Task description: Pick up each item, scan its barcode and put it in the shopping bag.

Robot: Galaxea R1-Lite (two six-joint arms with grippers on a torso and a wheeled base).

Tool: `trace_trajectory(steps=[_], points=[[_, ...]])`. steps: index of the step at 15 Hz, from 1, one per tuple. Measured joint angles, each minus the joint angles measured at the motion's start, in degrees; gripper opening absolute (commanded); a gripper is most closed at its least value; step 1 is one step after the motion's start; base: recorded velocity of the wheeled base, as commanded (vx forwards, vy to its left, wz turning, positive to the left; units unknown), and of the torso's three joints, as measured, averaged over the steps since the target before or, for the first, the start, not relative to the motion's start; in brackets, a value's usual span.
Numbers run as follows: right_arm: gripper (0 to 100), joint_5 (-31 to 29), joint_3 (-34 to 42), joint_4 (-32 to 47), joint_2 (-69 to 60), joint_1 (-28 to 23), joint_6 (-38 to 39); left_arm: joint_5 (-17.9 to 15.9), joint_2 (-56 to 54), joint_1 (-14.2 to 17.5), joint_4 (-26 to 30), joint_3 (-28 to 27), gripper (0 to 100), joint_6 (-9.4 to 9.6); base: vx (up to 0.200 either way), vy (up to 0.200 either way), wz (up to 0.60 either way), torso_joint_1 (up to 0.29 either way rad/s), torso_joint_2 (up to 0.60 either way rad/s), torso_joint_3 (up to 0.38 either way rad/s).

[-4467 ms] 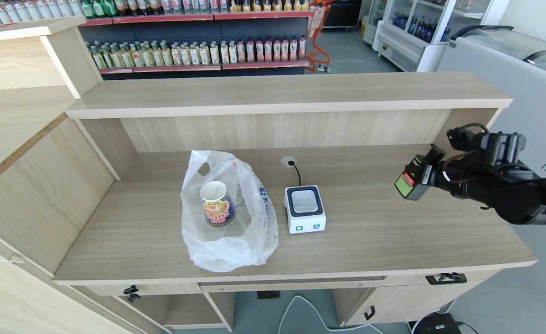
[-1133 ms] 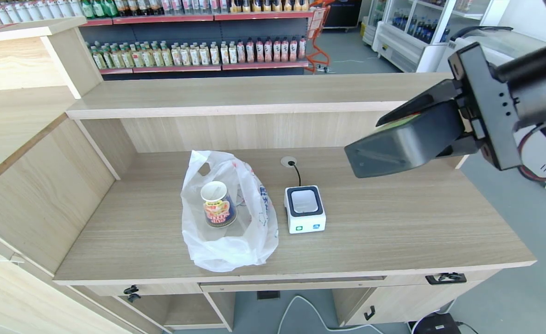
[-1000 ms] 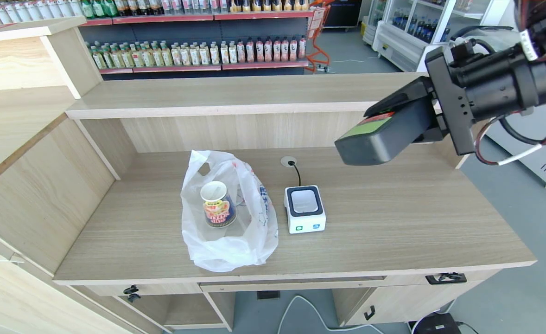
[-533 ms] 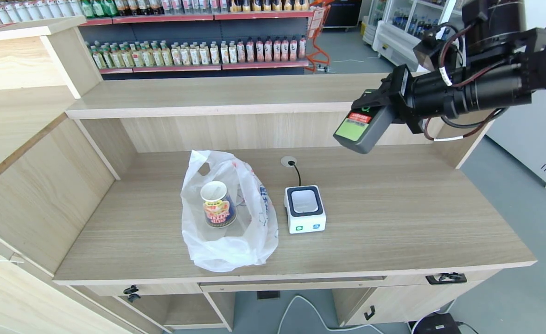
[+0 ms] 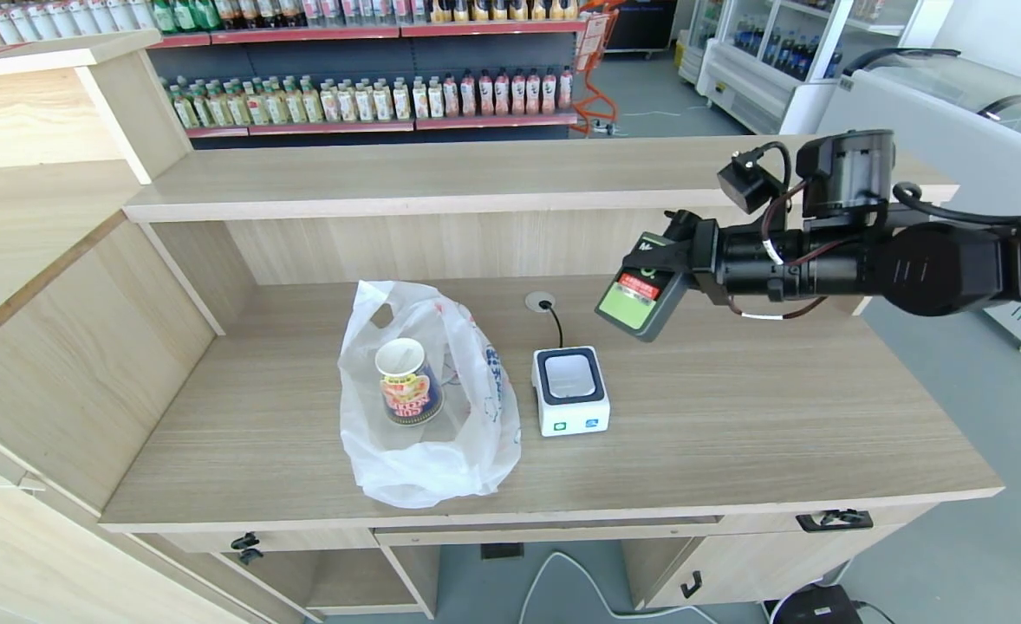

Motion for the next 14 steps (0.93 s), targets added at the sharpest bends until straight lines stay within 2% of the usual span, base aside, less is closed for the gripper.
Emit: trace_trajectory(steps=[4,9,14], points=[[0,1.5,3.1,-5.9,3.3,-0.5,0.7,0.0,0.0,0.0,0.0,0.0,100,0.00,0.000,0.000,0.00,0.000,0.00,0.000],[0,2.0,8.0,-13.6,6.6,0.7,-2.5,0.0,0.0,0.0,0.0,0.0,100,0.00,0.000,0.000,0.00,0.000,0.00,0.000],[0,2.0,9.0,-14.5,9.0,1.0,-3.4,0.0,0.0,0.0,0.0,0.0,100,0.02,0.000,0.000,0.00,0.000,0.00,0.000]])
